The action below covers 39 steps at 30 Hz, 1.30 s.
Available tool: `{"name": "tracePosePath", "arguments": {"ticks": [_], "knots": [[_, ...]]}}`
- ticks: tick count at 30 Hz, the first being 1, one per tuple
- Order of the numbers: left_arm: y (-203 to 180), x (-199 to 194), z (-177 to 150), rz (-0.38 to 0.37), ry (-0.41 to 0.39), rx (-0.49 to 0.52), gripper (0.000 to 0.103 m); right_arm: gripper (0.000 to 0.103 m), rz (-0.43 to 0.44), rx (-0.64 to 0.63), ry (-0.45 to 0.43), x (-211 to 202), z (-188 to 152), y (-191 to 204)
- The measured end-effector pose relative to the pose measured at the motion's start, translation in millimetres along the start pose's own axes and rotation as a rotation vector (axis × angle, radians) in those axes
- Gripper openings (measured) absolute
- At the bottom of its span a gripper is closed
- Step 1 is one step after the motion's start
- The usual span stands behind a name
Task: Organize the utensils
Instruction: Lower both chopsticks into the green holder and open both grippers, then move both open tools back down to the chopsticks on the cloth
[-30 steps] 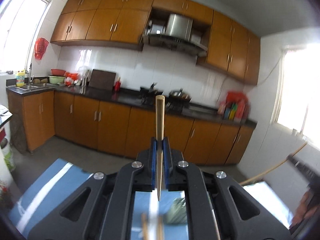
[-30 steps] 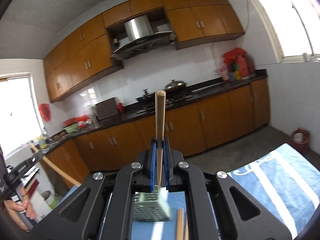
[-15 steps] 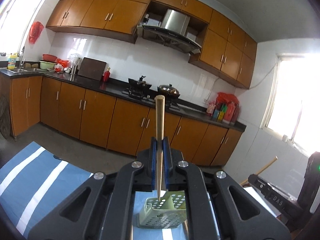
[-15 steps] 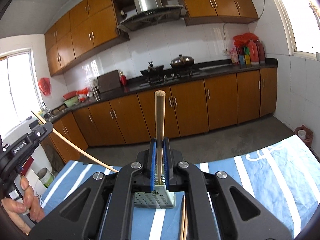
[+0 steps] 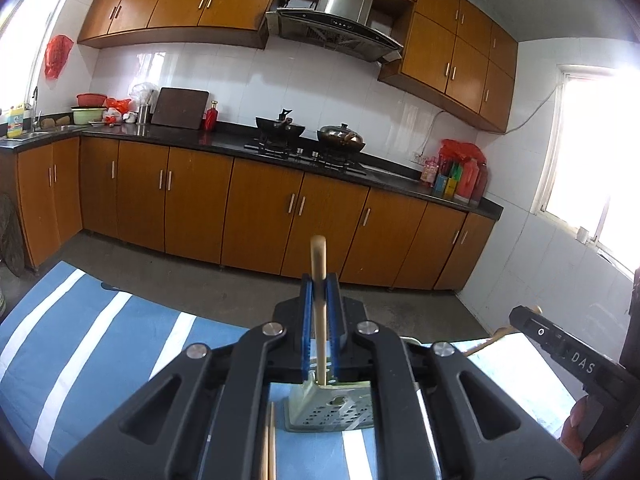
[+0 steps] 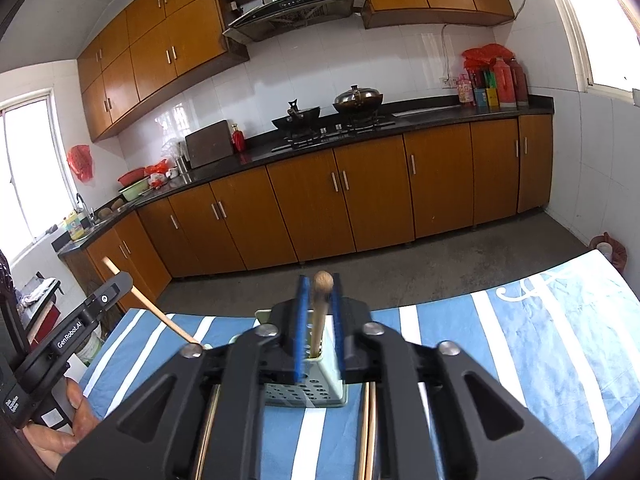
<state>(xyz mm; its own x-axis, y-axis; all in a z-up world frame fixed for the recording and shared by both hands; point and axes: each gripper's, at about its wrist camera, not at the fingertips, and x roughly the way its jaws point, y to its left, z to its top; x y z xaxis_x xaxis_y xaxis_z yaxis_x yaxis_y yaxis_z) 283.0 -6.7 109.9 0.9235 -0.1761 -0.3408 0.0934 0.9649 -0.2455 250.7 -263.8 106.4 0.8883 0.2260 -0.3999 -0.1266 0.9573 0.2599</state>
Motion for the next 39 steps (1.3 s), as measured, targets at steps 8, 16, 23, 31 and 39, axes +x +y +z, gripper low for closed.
{"name": "tracePosePath", "arguments": {"ticks": [8, 16, 23, 31, 39], "knots": [[17, -28, 7, 0.000, -0.034, -0.047, 0.023, 0.037, -0.014, -0.018, -0.055, -27, 1, -3], [61, -72, -21, 0.094, 0.008, -0.045, 0.031, 0.038, -0.135, 0.014, 0.043, -40, -45, -52], [102, -54, -94, 0.182, 0.250, -0.043, 0.031, 0.020, -0.118, 0.100, 0.371, 13, -139, -82], [116, -41, -145, 0.169, 0.391, -0.060, 0.031, 0.017, -0.087, 0.032, 0.459, 36, -177, -54], [104, -35, -162, 0.137, 0.442, -0.046, 0.031, 0.013, -0.144, -0.025, 0.469, 41, -186, -53]]}}
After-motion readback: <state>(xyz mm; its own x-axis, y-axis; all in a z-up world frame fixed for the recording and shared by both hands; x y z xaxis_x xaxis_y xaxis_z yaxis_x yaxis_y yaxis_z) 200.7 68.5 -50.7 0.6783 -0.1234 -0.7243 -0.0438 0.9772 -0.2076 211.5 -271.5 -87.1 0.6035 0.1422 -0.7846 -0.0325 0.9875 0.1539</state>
